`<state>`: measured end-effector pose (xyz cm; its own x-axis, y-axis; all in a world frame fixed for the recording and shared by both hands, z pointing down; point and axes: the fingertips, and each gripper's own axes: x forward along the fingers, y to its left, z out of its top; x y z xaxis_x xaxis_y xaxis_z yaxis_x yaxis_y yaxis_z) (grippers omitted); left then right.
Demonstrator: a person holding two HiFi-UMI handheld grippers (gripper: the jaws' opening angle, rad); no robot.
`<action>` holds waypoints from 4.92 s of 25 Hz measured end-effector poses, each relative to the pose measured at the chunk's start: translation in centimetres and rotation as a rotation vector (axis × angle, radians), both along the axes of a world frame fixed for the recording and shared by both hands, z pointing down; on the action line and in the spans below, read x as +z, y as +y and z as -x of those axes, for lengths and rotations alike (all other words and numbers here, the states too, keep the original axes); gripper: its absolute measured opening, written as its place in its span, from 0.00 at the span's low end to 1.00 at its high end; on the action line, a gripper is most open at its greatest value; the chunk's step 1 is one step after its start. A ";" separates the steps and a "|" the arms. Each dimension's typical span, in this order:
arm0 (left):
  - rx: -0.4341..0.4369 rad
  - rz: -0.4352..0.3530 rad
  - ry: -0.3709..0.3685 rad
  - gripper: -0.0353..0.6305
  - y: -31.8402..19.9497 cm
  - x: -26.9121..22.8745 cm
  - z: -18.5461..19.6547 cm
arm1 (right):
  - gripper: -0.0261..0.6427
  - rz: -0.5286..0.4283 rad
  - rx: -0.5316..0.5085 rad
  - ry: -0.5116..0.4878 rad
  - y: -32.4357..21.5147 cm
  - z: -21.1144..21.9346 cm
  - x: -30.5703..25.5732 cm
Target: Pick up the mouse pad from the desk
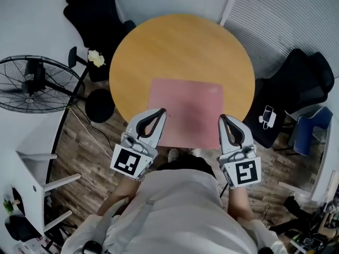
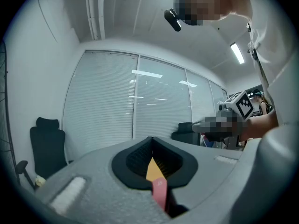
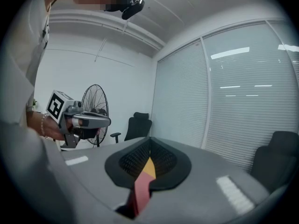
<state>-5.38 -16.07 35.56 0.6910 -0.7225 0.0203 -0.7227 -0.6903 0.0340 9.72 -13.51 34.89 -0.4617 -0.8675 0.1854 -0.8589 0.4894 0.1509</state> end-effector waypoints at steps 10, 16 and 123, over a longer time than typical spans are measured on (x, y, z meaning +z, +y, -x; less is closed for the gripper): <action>-0.018 0.107 -0.042 0.11 -0.1 7.2 0.7 | 0.09 0.131 0.023 -0.013 0.0 -2.4 6.3; -0.023 0.183 -0.092 0.13 0.1 12.2 1.5 | 0.11 0.247 0.041 0.026 0.5 -4.2 12.0; -0.012 0.810 0.102 0.08 8.7 41.4 10.4 | 0.06 0.826 0.224 -0.280 9.8 -15.4 41.8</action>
<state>-15.77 -7.37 76.96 0.7100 -0.5183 0.4768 -0.6963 -0.4154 0.5853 25.08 -3.66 76.69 -0.4198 -0.5829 0.6957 -0.8997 0.1661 -0.4037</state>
